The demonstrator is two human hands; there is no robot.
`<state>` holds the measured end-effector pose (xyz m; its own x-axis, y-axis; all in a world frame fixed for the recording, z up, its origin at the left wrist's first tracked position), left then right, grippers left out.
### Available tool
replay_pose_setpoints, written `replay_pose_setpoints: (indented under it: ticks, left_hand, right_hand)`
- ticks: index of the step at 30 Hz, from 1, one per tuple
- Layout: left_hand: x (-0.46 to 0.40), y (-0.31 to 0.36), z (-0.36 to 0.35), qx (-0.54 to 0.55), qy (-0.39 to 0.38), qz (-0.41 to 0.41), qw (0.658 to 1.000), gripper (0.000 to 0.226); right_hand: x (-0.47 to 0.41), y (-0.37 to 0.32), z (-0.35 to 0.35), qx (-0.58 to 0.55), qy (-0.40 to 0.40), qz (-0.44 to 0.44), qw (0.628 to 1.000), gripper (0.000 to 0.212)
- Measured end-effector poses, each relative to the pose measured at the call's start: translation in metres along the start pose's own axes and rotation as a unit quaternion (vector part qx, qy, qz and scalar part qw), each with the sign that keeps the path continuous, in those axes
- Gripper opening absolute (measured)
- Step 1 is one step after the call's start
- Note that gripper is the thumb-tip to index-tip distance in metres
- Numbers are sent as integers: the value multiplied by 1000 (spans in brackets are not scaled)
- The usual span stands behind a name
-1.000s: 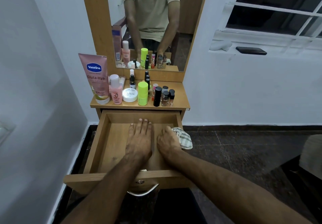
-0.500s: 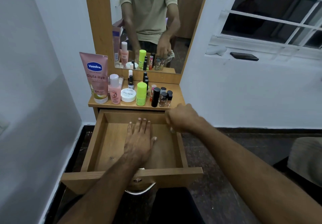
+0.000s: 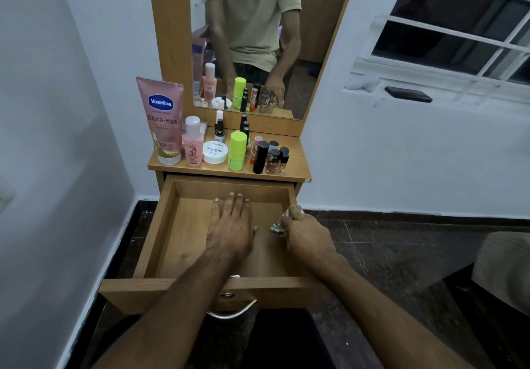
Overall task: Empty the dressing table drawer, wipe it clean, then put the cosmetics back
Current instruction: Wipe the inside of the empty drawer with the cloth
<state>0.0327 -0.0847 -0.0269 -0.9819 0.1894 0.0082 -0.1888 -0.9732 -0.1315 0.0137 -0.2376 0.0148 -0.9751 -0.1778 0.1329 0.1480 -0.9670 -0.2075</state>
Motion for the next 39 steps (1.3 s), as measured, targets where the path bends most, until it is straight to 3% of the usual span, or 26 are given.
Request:
replay_pose_setpoints:
  ticks: [10,15,26,30,35,39]
  left_hand:
    - [1,-3,1,6,8,6,1000,73]
    - [2,-1,2,17,8,13,1000,75]
    - [4,-9,3,32,-13,46,998,75]
    - [5,-8,3,31,-14,43,999,76]
    - [9,-9,6,26,-22,41,999,75]
    - [10,-13,7,43,-17,56,997,75]
  right_hand:
    - [-27,3,11,-72,40,-15,996,42]
    - [-12,15,-7,-89,29,0,996,58]
    - [-52,7,7,-71,24,-11,997,72]
    - [-31,11,-3,-50,19,11,999,69]
    - [-53,13,12,-105,28,-9,994,60]
    - [-50,7,10,-79,24,-21,996,68]
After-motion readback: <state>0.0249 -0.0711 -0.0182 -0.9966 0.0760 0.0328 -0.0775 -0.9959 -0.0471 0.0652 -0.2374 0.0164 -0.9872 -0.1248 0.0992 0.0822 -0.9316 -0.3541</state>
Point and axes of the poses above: each hand's wrist, its own x-axis away from the middle knuckle, its own z-axis out of the back of the hand, y = z × x, the point moved 6 cm from there along -x, towards the middle knuckle, and after that the axes turned 12 degrees about -x, right-handed, at the moved point
